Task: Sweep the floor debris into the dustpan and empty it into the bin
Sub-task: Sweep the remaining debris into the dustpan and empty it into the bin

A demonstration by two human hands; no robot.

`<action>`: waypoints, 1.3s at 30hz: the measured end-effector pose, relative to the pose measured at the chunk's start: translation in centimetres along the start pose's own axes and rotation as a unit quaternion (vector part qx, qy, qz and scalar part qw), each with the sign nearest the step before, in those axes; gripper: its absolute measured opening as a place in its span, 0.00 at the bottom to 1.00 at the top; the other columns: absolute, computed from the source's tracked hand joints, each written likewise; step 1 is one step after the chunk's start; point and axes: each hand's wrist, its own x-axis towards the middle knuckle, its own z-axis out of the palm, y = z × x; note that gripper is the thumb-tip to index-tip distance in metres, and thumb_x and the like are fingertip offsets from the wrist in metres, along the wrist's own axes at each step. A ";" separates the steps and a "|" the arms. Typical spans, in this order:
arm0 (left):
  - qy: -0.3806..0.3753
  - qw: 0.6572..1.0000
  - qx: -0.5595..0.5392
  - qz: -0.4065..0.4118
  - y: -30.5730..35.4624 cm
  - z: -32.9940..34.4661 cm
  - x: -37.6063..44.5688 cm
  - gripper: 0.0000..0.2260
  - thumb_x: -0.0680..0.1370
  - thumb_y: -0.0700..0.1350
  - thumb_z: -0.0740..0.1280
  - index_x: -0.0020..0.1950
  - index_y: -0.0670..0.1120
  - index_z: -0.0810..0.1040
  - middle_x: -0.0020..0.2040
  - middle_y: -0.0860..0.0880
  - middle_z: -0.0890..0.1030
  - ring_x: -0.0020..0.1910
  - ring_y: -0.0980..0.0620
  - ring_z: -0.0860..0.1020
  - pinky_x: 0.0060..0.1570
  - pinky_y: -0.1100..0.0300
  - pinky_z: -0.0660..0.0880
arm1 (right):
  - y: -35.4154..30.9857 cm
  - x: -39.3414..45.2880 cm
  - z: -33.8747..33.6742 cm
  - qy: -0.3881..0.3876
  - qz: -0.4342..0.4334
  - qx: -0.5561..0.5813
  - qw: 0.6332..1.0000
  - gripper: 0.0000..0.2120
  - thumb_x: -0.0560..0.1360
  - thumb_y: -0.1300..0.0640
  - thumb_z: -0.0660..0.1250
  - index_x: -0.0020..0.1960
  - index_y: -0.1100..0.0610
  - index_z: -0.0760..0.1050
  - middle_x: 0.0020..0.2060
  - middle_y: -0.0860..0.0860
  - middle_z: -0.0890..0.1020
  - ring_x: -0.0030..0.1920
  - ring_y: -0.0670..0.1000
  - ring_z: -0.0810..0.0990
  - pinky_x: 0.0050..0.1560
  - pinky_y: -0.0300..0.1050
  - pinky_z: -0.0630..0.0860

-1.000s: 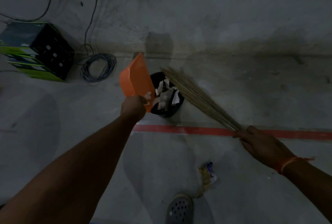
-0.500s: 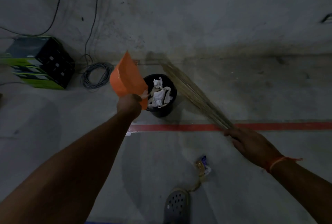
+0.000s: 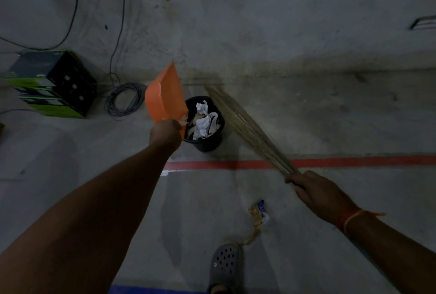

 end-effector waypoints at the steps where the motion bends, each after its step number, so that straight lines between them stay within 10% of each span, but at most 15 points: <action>1: -0.005 1.000 0.009 0.007 0.2 0.0 0.3 0.16 0.78 0.33 0.62 0.61 0.43 0.84 0.64 0.38 0.80 0.63 0.36 0.78 0.62 0.48 0.77 | -0.1 0.5 0.0 0.000 -0.002 0.002 1.000 0.12 0.80 0.53 0.61 0.61 0.43 0.74 0.44 0.46 0.73 0.41 0.46 0.74 0.43 0.39 0.67; 10: -0.047 0.999 0.002 0.011 0.5 1.6 4.5 0.13 0.80 0.42 0.64 0.61 0.43 0.83 0.61 0.40 0.81 0.59 0.39 0.80 0.57 0.49 0.79 | -1.1 3.8 0.2 -0.006 -0.015 0.023 1.000 0.12 0.80 0.56 0.62 0.62 0.46 0.75 0.51 0.44 0.74 0.46 0.41 0.69 0.46 0.34 0.63; 13: 0.007 0.995 -0.094 -0.017 -1.5 5.5 12.9 0.29 0.77 0.70 0.56 0.71 0.56 0.75 0.66 0.51 0.80 0.57 0.49 0.81 0.54 0.56 0.77 | -0.9 4.2 0.3 -0.007 -0.015 0.024 1.000 0.12 0.80 0.56 0.62 0.62 0.47 0.75 0.53 0.47 0.76 0.47 0.41 0.69 0.46 0.34 0.63; 18: 0.001 0.995 -0.100 0.004 1.3 0.5 5.3 0.12 0.79 0.37 0.65 0.60 0.44 0.83 0.69 0.44 0.75 0.64 0.43 0.75 0.63 0.57 0.71 | -0.5 4.2 0.1 -0.006 -0.010 0.031 0.999 0.12 0.80 0.56 0.62 0.62 0.46 0.75 0.53 0.46 0.77 0.48 0.41 0.71 0.47 0.36 0.64; 22: -0.049 0.975 -0.216 -0.014 -0.7 1.3 3.7 0.16 0.77 0.37 0.67 0.54 0.58 0.84 0.58 0.42 0.84 0.49 0.41 0.85 0.49 0.52 0.82 | 0.2 2.8 0.0 0.005 0.003 0.079 0.997 0.12 0.79 0.54 0.63 0.60 0.42 0.75 0.50 0.46 0.78 0.49 0.47 0.77 0.50 0.44 0.74; 27: -0.059 0.928 -0.368 -0.006 -1.6 3.5 -4.4 0.13 0.80 0.41 0.69 0.61 0.54 0.83 0.44 0.43 0.84 0.27 0.57 0.77 0.23 0.64 0.71 | 1.4 -2.4 0.4 0.024 0.016 0.105 0.994 0.13 0.79 0.46 0.58 0.61 0.39 0.73 0.48 0.49 0.78 0.47 0.48 0.78 0.51 0.48 0.77; 39: -0.134 0.893 -0.430 0.012 -1.8 8.7 -30.7 0.16 0.81 0.33 0.65 0.66 0.47 0.81 0.52 0.44 0.84 0.35 0.53 0.77 0.31 0.60 0.73 | 6.3 -29.6 5.1 0.040 0.117 0.148 0.981 0.17 0.77 0.45 0.58 0.62 0.46 0.76 0.47 0.52 0.80 0.48 0.52 0.81 0.51 0.51 0.78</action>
